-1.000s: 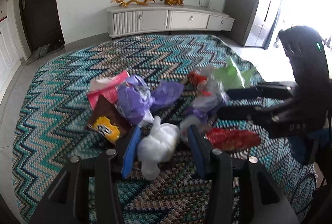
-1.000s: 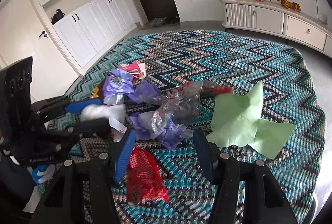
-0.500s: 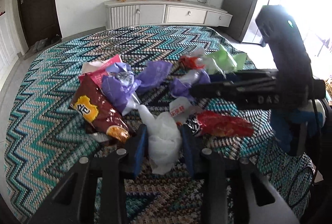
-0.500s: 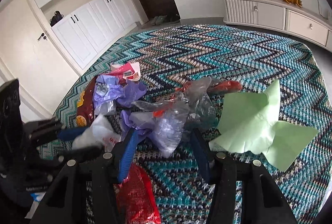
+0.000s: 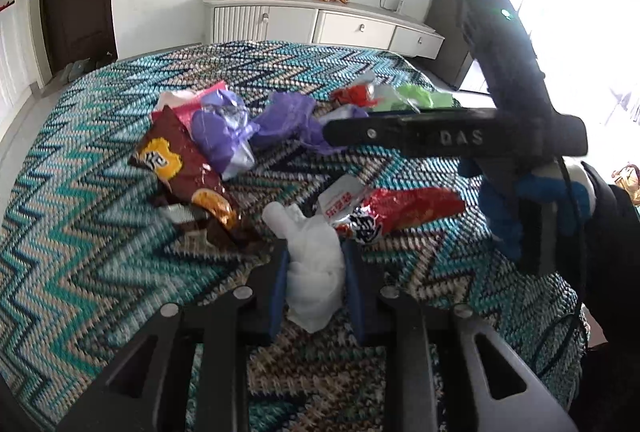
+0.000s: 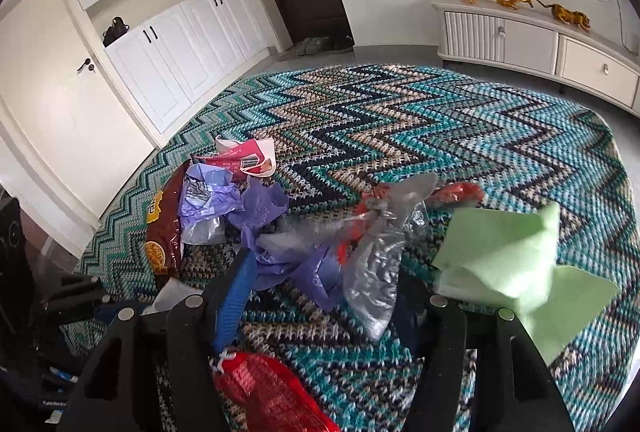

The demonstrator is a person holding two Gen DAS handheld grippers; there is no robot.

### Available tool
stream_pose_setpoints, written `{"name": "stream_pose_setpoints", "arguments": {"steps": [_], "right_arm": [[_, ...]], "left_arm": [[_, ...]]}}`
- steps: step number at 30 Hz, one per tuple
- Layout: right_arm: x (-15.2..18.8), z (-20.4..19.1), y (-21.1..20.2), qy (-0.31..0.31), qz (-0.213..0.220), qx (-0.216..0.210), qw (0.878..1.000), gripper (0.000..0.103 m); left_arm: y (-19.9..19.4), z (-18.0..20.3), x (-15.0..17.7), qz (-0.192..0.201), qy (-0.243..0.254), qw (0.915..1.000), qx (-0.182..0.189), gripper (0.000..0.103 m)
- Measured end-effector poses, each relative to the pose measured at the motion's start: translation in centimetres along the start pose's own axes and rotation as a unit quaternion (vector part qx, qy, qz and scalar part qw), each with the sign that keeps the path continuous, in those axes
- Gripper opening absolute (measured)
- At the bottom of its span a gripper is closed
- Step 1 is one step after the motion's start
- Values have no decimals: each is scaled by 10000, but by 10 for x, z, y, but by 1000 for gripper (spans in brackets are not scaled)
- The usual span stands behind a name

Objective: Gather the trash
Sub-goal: 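Grasp the white tissue with the left tool while the right tool grasps the purple plastic bag, then lift both held items and carry them toward the white bin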

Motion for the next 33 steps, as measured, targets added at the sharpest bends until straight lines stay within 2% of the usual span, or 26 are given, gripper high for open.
{"name": "stream_pose_setpoints", "arguments": {"steps": [2,3,6,8,13,19,25,33], "right_arm": [[1,0,4,16,-26,-51,10000,58],[1,0,5,19,-33,-66,10000,48],[3,-4,5,1,-76,-179,9998,32],[6,-9,2,22,-118,-273,9996,25],[11,-25,-20,87,-129,-480,9987,25],[9,-48,-69,161,243,-484,9984,25],[7,-73,-142,309,793,-455,9953,25],[30,-84,-248,484,1407,-34,9889,25]], "left_arm": [[-1,1,5,-13,-59,10000,-20,25],[-2,0,7,-14,-104,9999,-30,24],[-5,-1,10,8,-199,9998,-58,23],[-10,-3,10,52,-232,9997,-82,23],[-32,-8,12,240,-373,9989,-175,21],[-66,-5,4,565,-450,9971,-233,20],[-100,17,-11,938,-334,9949,-176,20],[-126,58,-28,1288,-209,9913,155,20]]}}
Point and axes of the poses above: each gripper's, at about its wrist camera, not at the fingertips, and y roughly the way its jaws point, z to its right, x to its underside, the point moved 5 cm from there along y, roughly the way its jaws point, and after that the axes turned 13 degrees about z, right-handed, at the moved point
